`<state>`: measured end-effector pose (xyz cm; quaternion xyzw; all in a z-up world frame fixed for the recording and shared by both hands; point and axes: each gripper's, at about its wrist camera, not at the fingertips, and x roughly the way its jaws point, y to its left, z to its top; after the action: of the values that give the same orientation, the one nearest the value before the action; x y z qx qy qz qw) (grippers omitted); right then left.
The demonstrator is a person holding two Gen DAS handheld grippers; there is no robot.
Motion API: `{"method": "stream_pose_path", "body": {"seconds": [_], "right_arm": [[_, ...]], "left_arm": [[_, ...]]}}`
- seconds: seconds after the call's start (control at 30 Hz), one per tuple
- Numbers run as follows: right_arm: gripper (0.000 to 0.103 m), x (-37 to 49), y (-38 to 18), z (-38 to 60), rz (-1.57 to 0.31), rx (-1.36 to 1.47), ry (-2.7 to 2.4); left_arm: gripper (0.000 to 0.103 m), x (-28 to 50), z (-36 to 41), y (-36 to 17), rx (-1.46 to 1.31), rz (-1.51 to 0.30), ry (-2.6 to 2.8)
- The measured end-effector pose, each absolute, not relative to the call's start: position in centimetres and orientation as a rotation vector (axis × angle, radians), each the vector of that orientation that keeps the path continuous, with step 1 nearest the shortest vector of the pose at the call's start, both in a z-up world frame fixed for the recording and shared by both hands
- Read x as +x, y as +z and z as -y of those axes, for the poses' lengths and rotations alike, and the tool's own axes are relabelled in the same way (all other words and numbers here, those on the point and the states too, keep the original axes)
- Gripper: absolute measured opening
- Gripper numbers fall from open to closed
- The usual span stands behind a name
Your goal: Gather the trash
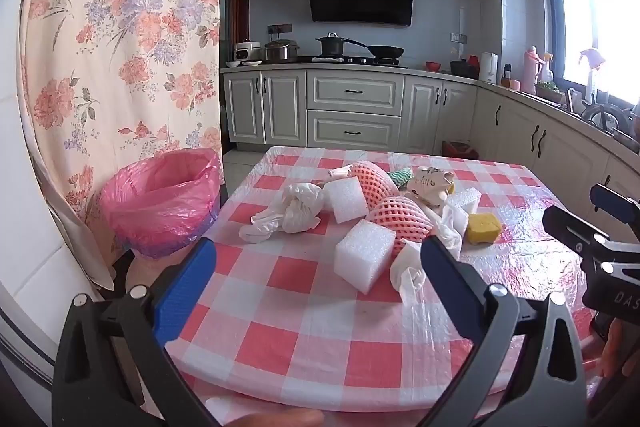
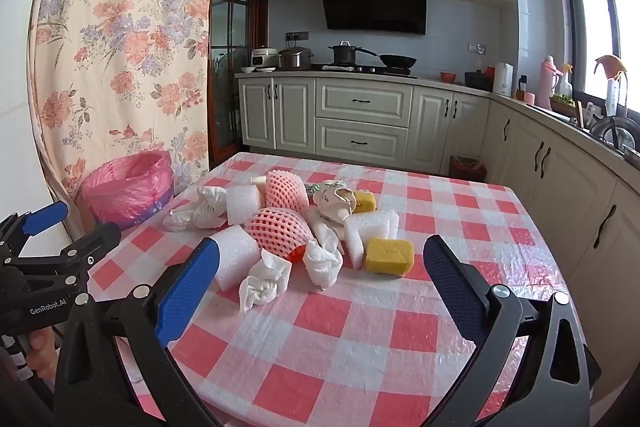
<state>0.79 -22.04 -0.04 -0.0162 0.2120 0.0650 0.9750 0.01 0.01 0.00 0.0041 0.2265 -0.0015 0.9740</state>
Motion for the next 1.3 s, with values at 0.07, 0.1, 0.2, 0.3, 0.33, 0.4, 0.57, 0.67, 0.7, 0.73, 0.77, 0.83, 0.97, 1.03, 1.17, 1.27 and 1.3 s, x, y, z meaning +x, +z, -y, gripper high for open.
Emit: {"method": "stream_pose_path", "body": {"seconds": [0.07,0.1,0.2,0.3,0.33,0.4,0.57,0.67,0.7,0.73,0.77,0.83,0.97,1.03,1.17,1.27,1.3], "right_arm": [[0.096,0.79,-0.05,22.06,-0.428,-0.032,0.131],[0.096,0.78,-0.05,22.06,-0.428,-0.032,0.131],[0.096,0.76,-0.04,22.04,-0.428,-0.034,0.132],[0.096,0.75,0.04,21.97,-0.429,-0.034,0.133],[0.096,0.74,-0.01,22.12,-0.427,-0.029,0.132],[0.096,0.71,0.03,22.10,-0.426,-0.030,0.132],[0.096,0.70,0.09,22.07,-0.428,-0.029,0.132],[0.096,0.67,0.11,22.08,-0.427,-0.029,0.132],[0.096,0.66,0.11,22.08,-0.427,-0.029,0.132],[0.096,0.65,0.11,22.08,-0.427,-0.029,0.132],[0.096,0.64,0.12,22.09,-0.426,-0.029,0.131],[0.096,0.67,0.11,22.10,-0.428,-0.028,0.130],[0.096,0.69,0.11,22.08,-0.428,-0.027,0.131],[0.096,0.67,0.11,22.11,-0.427,-0.027,0.130],[0.096,0.68,0.10,22.05,-0.427,-0.027,0.129],[0.096,0.73,0.07,22.06,-0.428,-0.024,0.131],[0.096,0.74,0.01,22.07,-0.427,-0.025,0.130]], "left_arm": [[0.099,0.01,-0.02,0.00,0.007,-0.456,-0.003],[0.099,0.01,-0.02,0.01,0.006,-0.456,-0.003],[0.099,0.01,-0.02,0.01,0.005,-0.457,-0.003],[0.099,0.02,-0.02,0.00,0.005,-0.458,-0.003],[0.099,0.02,-0.02,0.00,0.005,-0.459,-0.003],[0.099,-0.01,0.00,0.02,0.004,-0.460,-0.002],[0.099,-0.01,-0.14,-0.50,0.003,-0.461,-0.004],[0.099,-0.01,-0.15,-0.50,0.002,-0.462,-0.004],[0.099,0.02,-0.12,-0.44,0.001,-0.462,-0.003],[0.099,0.02,-0.13,-0.48,0.001,-0.463,-0.003],[0.099,0.07,-0.12,-0.52,0.002,-0.463,-0.003],[0.099,-0.01,-0.08,-0.51,0.001,-0.464,-0.002],[0.099,0.13,-0.13,-0.49,0.002,-0.465,-0.002],[0.099,0.14,-0.14,-0.52,0.001,-0.466,-0.001],[0.099,0.04,-0.17,-0.52,0.000,-0.467,-0.002],[0.099,0.06,-0.16,-0.34,-0.001,-0.468,-0.002],[0.099,0.07,-0.17,-0.34,-0.001,-0.468,-0.002]]}}
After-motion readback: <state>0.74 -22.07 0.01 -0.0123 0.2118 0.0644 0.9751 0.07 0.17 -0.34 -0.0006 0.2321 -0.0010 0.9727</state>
